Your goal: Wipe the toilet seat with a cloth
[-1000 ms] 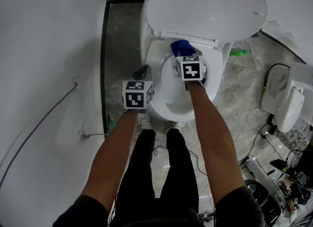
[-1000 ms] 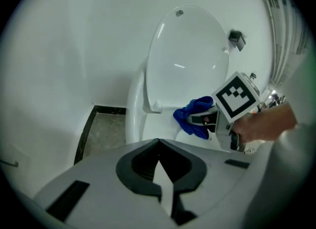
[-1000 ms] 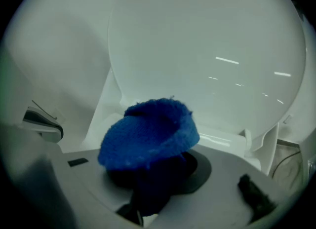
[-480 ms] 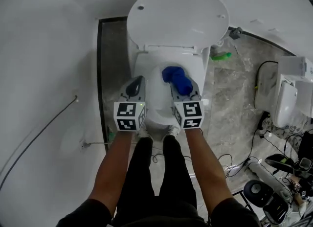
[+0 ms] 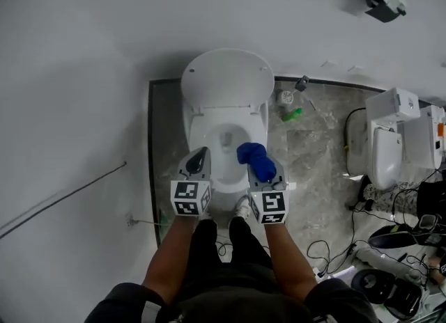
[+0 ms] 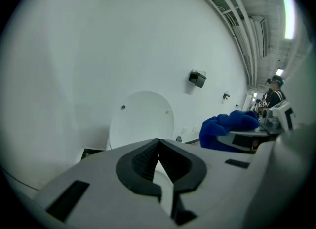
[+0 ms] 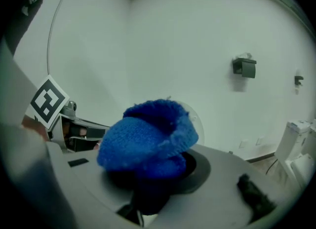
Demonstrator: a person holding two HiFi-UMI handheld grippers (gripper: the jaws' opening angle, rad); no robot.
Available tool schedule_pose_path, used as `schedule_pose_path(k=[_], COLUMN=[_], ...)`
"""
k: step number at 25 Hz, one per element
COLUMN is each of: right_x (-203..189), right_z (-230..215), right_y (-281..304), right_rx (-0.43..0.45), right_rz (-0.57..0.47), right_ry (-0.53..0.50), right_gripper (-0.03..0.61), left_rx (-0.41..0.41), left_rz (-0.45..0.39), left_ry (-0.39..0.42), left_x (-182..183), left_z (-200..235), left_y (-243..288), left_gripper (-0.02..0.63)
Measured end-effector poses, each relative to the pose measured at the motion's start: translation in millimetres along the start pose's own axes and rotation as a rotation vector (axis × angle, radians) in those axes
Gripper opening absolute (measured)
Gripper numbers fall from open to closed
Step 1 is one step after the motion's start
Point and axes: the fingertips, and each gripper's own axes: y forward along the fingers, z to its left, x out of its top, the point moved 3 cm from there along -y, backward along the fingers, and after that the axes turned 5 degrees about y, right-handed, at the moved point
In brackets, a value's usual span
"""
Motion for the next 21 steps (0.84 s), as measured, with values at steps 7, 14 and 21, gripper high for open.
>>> schedule_pose_path(k=[7,14,21], right_x=[45,95,112], right_z=[-3,6,10], right_y=[-53,-72,-100], right_rx=[-0.014,0.028,0.070], right_rz=[-0.062,-0.154,-0.191], right_ry=[-0.018,-0.046,-0.069], right_gripper=[0.097,0.097,0.097], left_rx=[0.010,0.054,0.060], left_rz=[-0.062,-0.124,-0.135], left_ry=[0.097,0.128,0.130], left_x=[50,96,103], left_z=[-42,-60,-88], left_y=[-47,-74,-91], left_gripper=[0.009,0.009,0.009])
